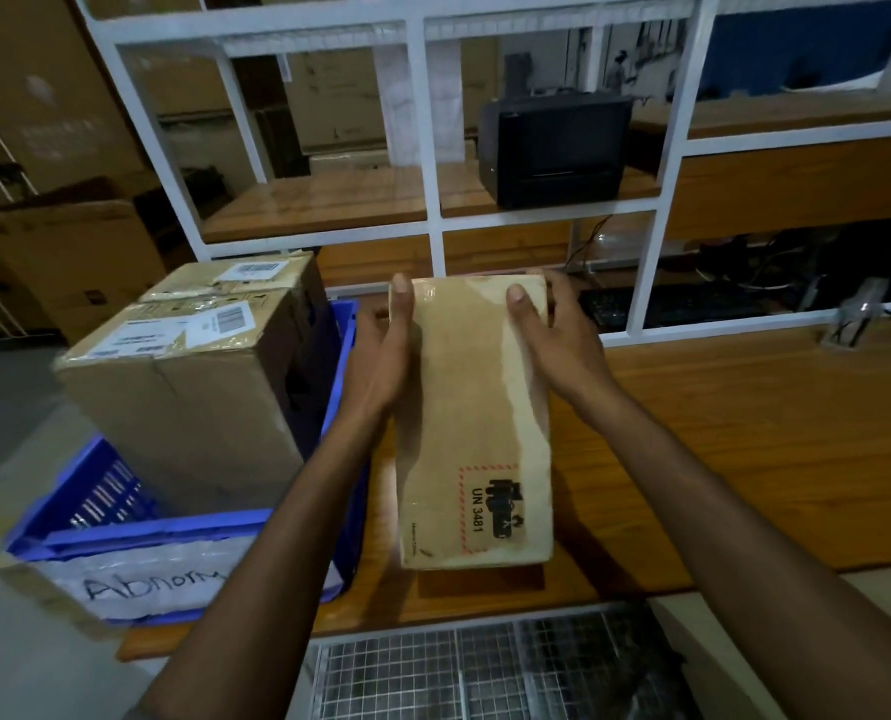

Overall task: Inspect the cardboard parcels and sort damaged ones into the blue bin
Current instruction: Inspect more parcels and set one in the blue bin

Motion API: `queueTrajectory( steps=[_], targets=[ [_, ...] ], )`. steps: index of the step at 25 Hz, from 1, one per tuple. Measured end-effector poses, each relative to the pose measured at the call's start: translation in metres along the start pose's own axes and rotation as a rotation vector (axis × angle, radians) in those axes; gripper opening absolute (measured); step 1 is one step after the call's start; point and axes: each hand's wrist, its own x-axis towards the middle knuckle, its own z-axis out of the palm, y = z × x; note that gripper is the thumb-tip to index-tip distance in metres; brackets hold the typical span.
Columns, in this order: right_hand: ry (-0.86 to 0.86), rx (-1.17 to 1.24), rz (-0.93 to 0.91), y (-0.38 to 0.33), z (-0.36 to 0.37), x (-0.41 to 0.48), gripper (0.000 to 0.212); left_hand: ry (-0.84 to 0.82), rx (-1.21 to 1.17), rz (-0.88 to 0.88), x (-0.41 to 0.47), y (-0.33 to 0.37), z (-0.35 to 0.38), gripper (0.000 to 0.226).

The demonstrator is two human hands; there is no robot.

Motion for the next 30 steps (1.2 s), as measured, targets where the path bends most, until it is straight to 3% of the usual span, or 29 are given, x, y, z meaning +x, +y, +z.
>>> queueTrajectory(
  steps=[2, 6, 10, 13, 18, 21, 25, 28, 30],
  targets=[
    [0.066, -0.037, -0.021, -0.001, -0.001, 0.0, 0.041, 0.059, 0.122, 0.032, 0.01, -0.001, 0.003, 0.072],
    [0.219, -0.092, -0.073, -0.003, 0.0, 0.005, 0.041, 0.118, 0.266, 0.113, 0.022, -0.01, 0.011, 0.067],
    [0.001, -0.073, 0.039, -0.002, 0.001, 0.001, 0.08, -0.044, 0.184, 0.093, 0.015, -0.033, 0.01, 0.075],
    [0.051, -0.069, 0.015, -0.002, 0.011, 0.0, 0.088, -0.01, 0.191, 0.127, 0.01, -0.039, 0.004, 0.079],
    [-0.088, 0.004, 0.129, 0.019, 0.013, -0.011, 0.083, -0.41, 0.096, 0.004, -0.008, -0.053, -0.018, 0.065],
    [0.037, -0.035, 0.104, 0.027, 0.024, -0.017, 0.067, -0.252, 0.123, 0.063, -0.013, -0.068, -0.01, 0.06],
    [-0.196, 0.04, 0.157, 0.038, 0.018, -0.025, 0.083, -0.274, 0.172, 0.015, -0.021, -0.078, -0.005, 0.068],
    [-0.109, -0.036, 0.119, 0.048, 0.023, -0.036, 0.081, -0.206, 0.195, 0.048, -0.026, -0.087, 0.003, 0.066],
    [-0.142, 0.019, 0.145, 0.054, 0.019, -0.037, 0.09, -0.26, 0.169, 0.019, -0.026, -0.091, 0.004, 0.079]
  ],
)
